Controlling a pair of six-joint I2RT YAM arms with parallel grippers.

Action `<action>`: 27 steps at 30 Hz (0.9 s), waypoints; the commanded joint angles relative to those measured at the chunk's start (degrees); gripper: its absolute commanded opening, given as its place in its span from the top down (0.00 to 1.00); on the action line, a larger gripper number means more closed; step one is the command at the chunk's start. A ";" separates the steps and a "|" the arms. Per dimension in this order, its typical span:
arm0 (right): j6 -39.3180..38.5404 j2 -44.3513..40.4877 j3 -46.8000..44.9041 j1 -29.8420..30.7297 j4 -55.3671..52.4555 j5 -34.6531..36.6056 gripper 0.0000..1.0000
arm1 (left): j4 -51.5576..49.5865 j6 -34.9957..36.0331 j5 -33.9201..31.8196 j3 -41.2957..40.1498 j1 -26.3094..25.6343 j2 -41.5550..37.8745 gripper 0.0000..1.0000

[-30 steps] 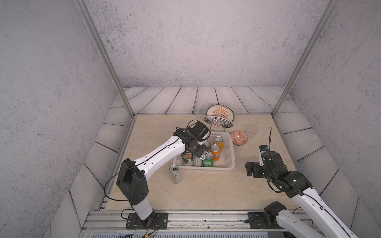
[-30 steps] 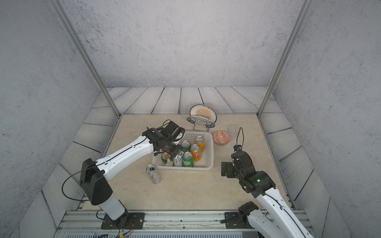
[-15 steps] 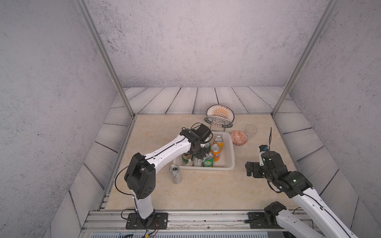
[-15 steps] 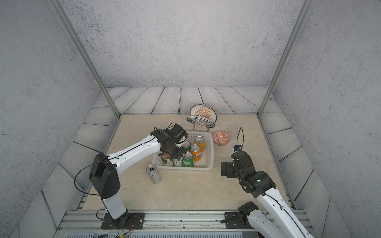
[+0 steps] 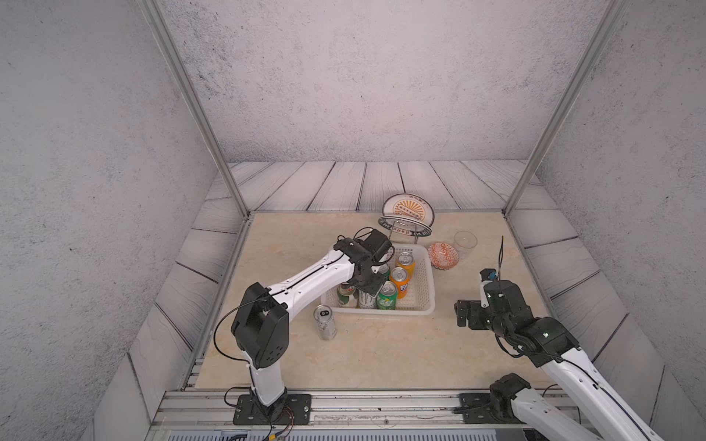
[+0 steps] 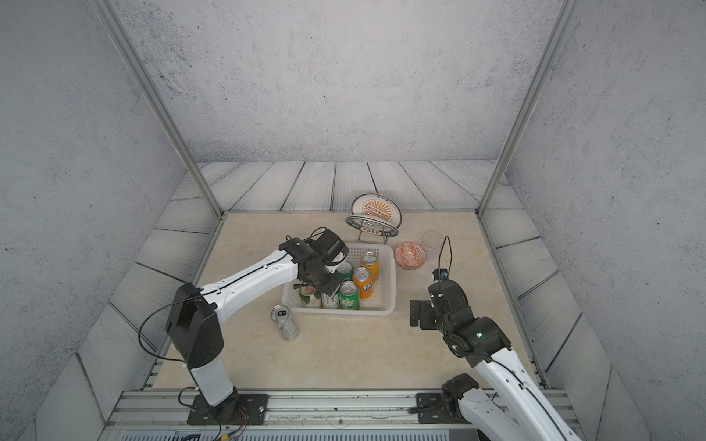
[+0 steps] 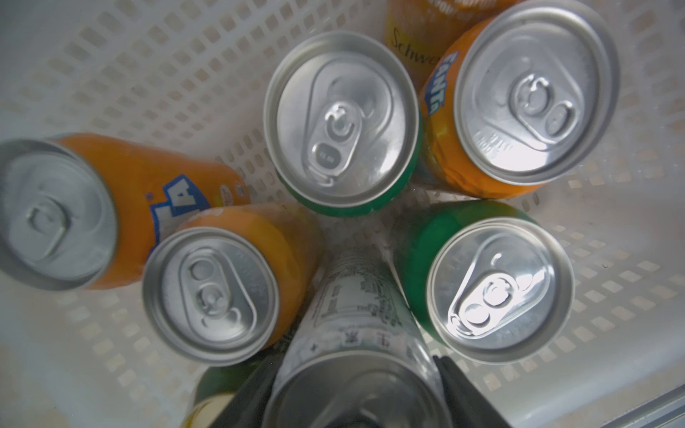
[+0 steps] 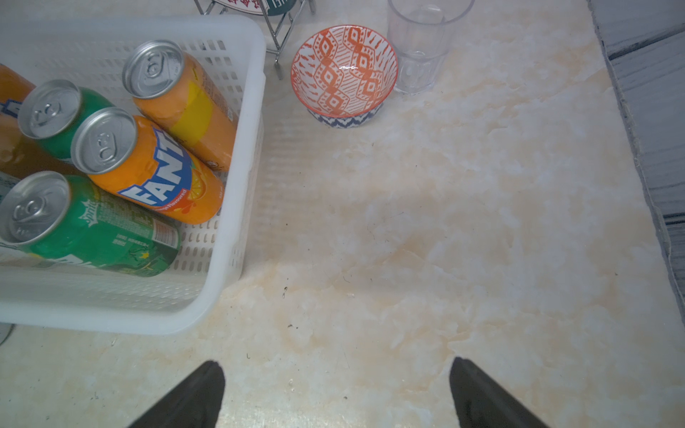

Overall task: Take out the drinks from the basket
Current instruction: Pick up the drink from the basket.

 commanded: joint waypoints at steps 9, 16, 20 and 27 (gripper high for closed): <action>0.25 -0.53 -0.46 -0.12 -0.46 1.06 0.00 | -2.82 -0.07 0.89 4.21 -0.17 -5.42 0.41; 0.07 -0.26 -0.39 -0.14 -0.24 1.14 0.00 | -6.31 -0.26 -0.43 7.85 -0.48 -9.25 0.42; -0.06 0.01 -0.33 -0.12 -0.22 1.19 0.00 | -7.54 0.07 -2.58 9.87 -1.52 -11.88 0.42; -0.12 0.12 -0.19 -0.18 -0.11 1.16 0.01 | -11.11 -0.32 -5.02 15.02 -4.46 -15.25 0.42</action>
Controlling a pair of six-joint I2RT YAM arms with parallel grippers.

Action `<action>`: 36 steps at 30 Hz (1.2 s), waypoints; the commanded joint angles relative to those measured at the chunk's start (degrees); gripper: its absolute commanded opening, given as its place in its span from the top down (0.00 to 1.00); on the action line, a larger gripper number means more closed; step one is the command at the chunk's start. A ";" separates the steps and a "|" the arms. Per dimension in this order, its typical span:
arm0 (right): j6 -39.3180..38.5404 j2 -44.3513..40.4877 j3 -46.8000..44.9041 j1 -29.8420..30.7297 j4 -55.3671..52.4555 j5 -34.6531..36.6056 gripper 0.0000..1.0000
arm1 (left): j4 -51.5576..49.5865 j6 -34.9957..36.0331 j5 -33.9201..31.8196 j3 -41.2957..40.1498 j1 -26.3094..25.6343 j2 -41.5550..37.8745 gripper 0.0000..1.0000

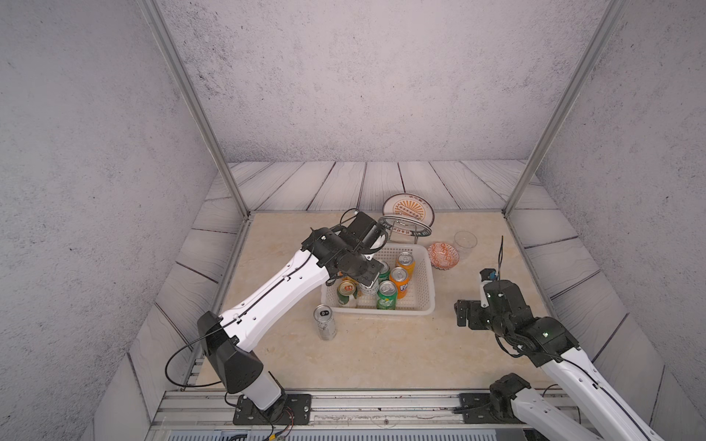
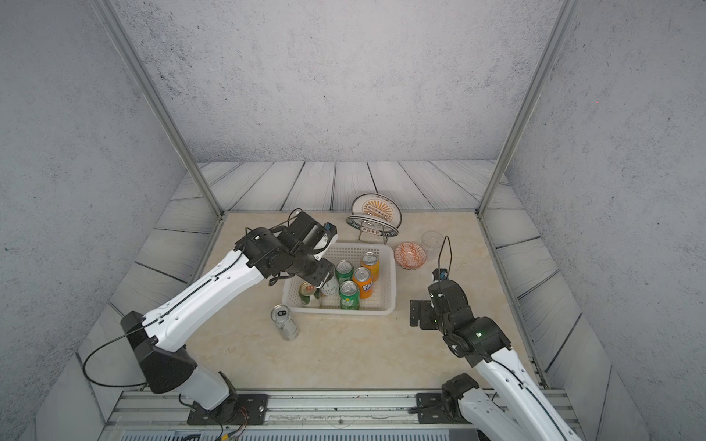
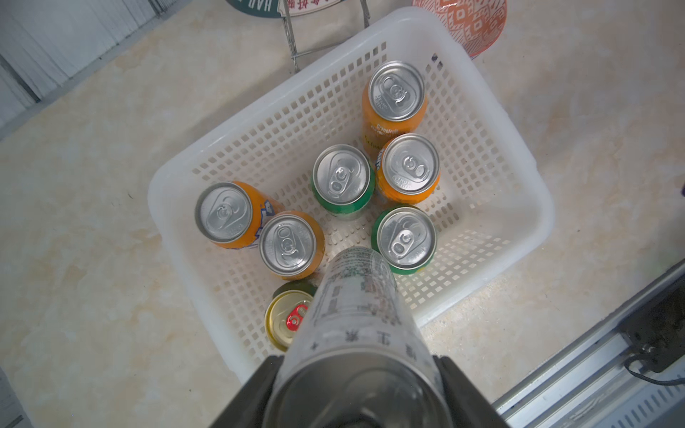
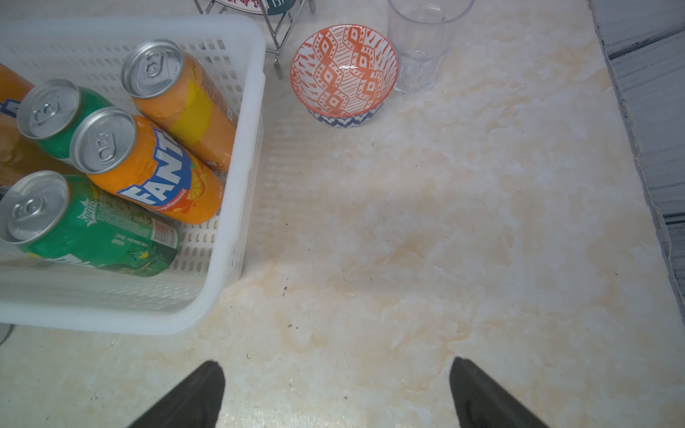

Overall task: Take out the drinks from the basket
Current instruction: Pick up the drink from the basket, then place the drink at the center of the board.

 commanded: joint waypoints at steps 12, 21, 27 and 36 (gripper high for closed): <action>-0.44 0.21 0.05 -0.13 -0.17 0.95 0.01 | -5.02 -2.74 -5.69 4.86 -8.94 -7.61 0.42; -0.23 -0.36 -0.28 -0.12 -0.26 0.81 0.01 | -5.73 -5.46 -7.86 -0.36 -10.69 -10.60 0.43; -0.06 -0.41 -0.40 -0.12 -0.24 0.77 0.00 | -5.30 -7.13 -8.29 -4.99 -10.99 -12.42 0.44; -0.04 -0.69 -0.40 -0.12 -0.28 0.90 0.01 | -1.40 -9.17 -8.03 -14.26 -11.16 -15.10 0.44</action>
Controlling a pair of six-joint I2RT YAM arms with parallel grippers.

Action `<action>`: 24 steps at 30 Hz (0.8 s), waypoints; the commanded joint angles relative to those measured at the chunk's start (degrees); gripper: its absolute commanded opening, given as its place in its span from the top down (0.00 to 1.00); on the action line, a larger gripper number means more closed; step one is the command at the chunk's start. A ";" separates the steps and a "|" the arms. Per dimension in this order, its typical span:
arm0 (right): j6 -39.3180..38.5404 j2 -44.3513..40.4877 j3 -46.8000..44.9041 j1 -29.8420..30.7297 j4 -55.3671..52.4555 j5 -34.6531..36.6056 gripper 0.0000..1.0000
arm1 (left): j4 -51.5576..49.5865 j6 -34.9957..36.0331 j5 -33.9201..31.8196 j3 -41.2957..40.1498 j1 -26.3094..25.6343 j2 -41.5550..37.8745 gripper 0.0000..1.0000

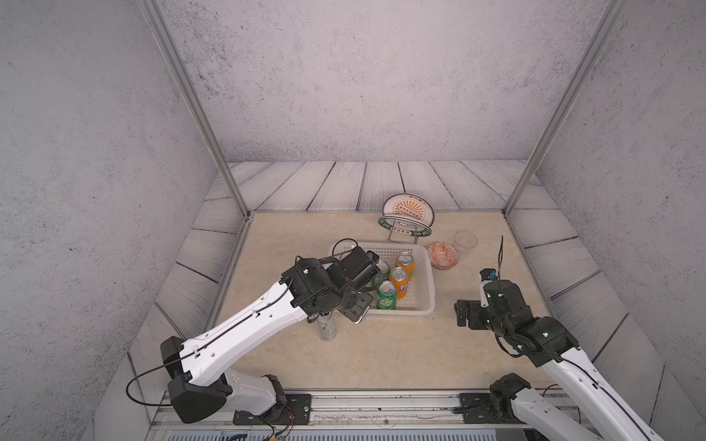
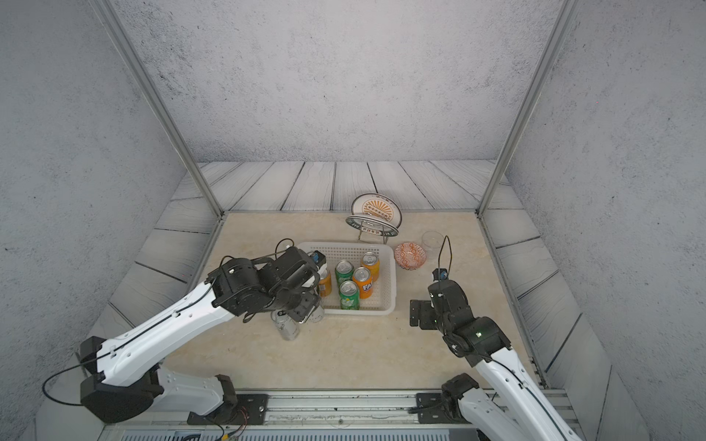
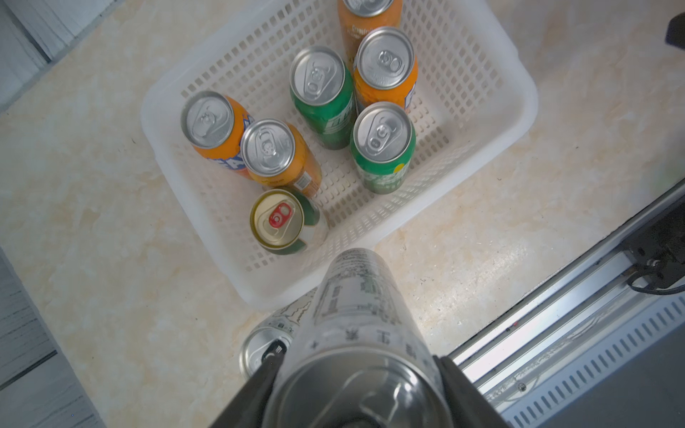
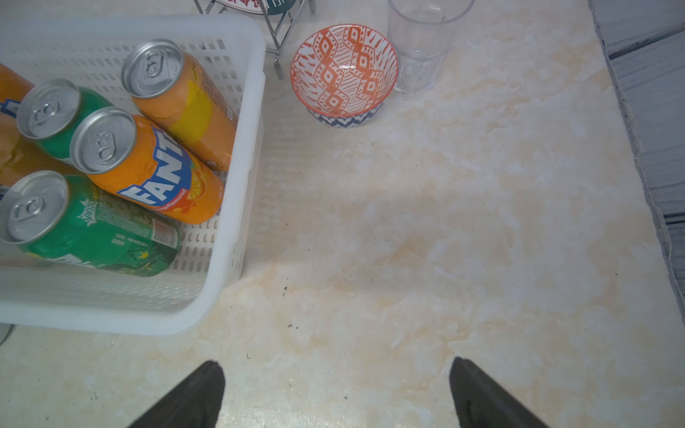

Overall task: Take out the drinks from the basket
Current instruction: Place the drink at the center of the board.

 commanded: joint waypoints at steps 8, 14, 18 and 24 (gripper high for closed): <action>0.03 -0.60 -0.36 -0.18 -0.33 1.06 0.01 | 8.19 -2.80 -0.42 -7.75 -0.37 -2.80 0.44; 0.07 -0.47 -0.45 -0.13 -0.25 1.03 0.00 | 11.02 -3.30 -1.51 -12.00 -0.37 -2.69 0.44; 0.08 -0.63 -0.60 -0.15 -0.24 1.02 0.01 | 11.20 -3.77 -2.71 -13.88 -0.42 -1.83 0.44; 0.07 -0.47 -0.69 -0.12 -0.15 1.01 0.01 | 12.73 -4.73 -4.18 -16.61 -0.35 -0.95 0.44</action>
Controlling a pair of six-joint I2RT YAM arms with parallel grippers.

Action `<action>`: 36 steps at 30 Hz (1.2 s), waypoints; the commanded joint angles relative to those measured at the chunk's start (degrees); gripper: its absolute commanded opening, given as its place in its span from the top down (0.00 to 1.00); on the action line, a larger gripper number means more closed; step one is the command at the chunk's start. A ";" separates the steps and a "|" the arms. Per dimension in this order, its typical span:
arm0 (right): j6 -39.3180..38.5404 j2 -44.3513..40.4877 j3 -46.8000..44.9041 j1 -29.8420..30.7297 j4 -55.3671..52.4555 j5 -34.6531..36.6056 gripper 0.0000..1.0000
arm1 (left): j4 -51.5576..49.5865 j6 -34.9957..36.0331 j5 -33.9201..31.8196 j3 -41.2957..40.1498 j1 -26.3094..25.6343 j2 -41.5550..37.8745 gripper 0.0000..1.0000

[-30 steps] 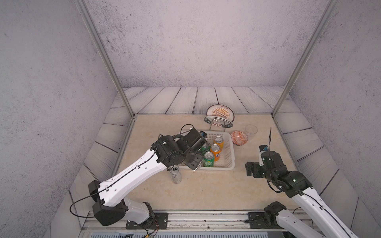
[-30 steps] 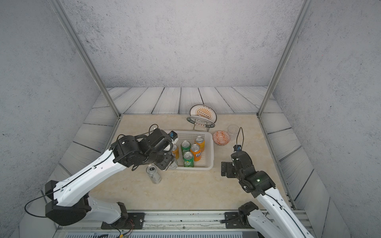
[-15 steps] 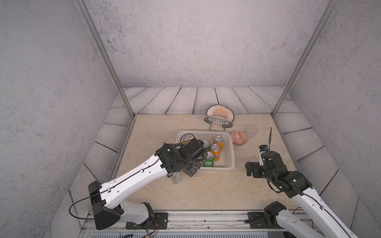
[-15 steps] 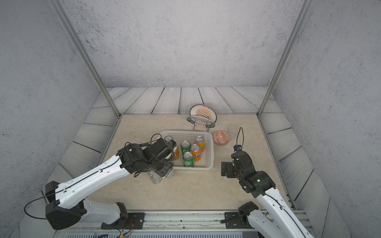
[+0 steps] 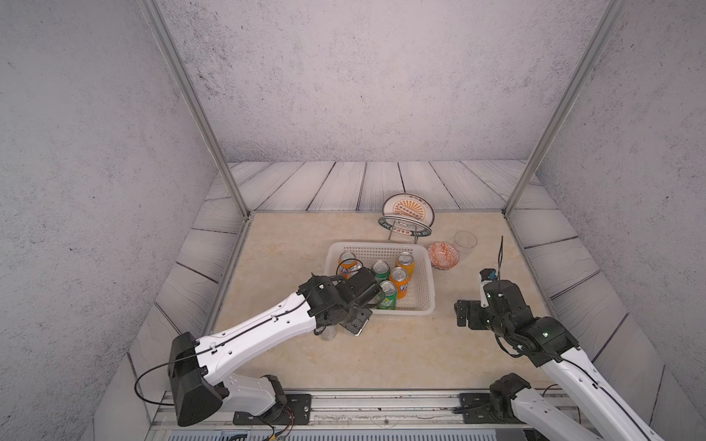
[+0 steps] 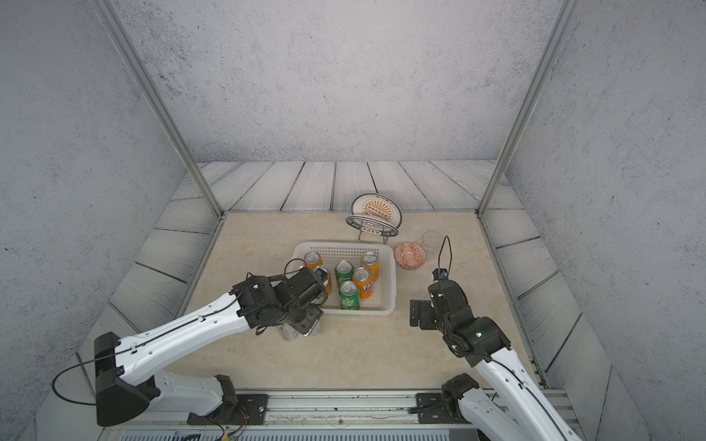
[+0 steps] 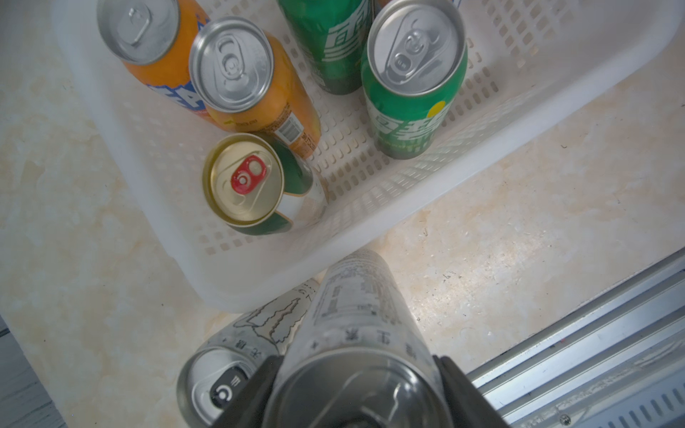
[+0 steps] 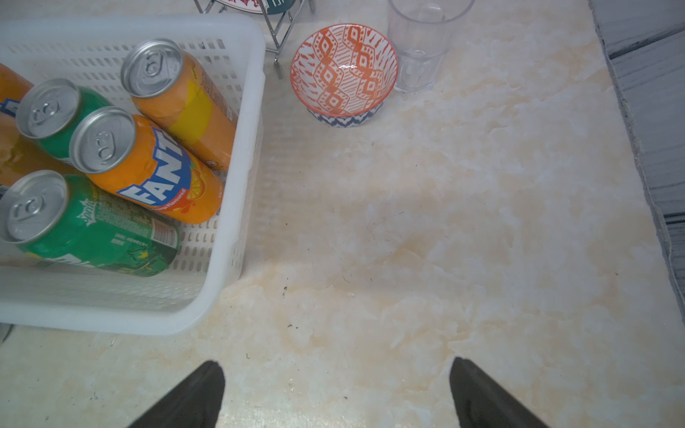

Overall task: Take out the drinks from the basket
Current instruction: Place the drink at the center of the board.

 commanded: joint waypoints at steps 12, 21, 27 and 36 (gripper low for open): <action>0.05 -0.28 -0.70 -0.12 0.00 0.82 0.01 | 10.12 -2.48 -4.14 -6.00 -0.31 0.66 0.44; 0.00 0.14 -0.83 -0.15 0.14 0.64 0.00 | 12.45 -2.83 -4.31 -7.79 -0.35 1.63 0.44; 0.04 0.10 -0.83 -0.10 0.18 0.59 0.00 | 13.00 -2.96 -4.47 -8.27 -0.37 2.39 0.43; -0.09 0.14 -0.90 -0.16 0.29 0.51 0.01 | 13.35 -3.21 -5.17 -9.05 -0.30 2.08 0.37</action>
